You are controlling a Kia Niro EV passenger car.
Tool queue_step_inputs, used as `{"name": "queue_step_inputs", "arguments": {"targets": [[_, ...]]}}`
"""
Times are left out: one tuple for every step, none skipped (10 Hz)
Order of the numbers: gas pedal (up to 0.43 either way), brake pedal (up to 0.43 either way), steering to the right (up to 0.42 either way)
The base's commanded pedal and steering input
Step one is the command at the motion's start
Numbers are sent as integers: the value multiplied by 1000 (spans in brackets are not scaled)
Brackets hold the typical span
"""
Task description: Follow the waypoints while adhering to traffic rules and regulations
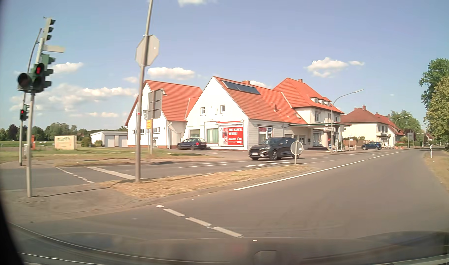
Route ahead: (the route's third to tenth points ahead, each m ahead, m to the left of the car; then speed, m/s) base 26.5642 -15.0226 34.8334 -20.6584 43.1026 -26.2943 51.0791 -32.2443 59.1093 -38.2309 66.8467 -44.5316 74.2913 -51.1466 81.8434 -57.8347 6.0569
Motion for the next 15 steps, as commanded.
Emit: {"name": "queue_step_inputs", "arguments": {"targets": [[228, 6, 367], [248, 6, 356], [248, 6, 340], [248, 6, 321], [248, 6, 295], [248, 6, 266], [248, 6, 228], [248, 6, 204], [248, 6, 185], [248, 6, 165], [260, 6, 136], [268, 6, 118], [280, 6, 102], [280, 6, 85], [280, 6, 72]]}}
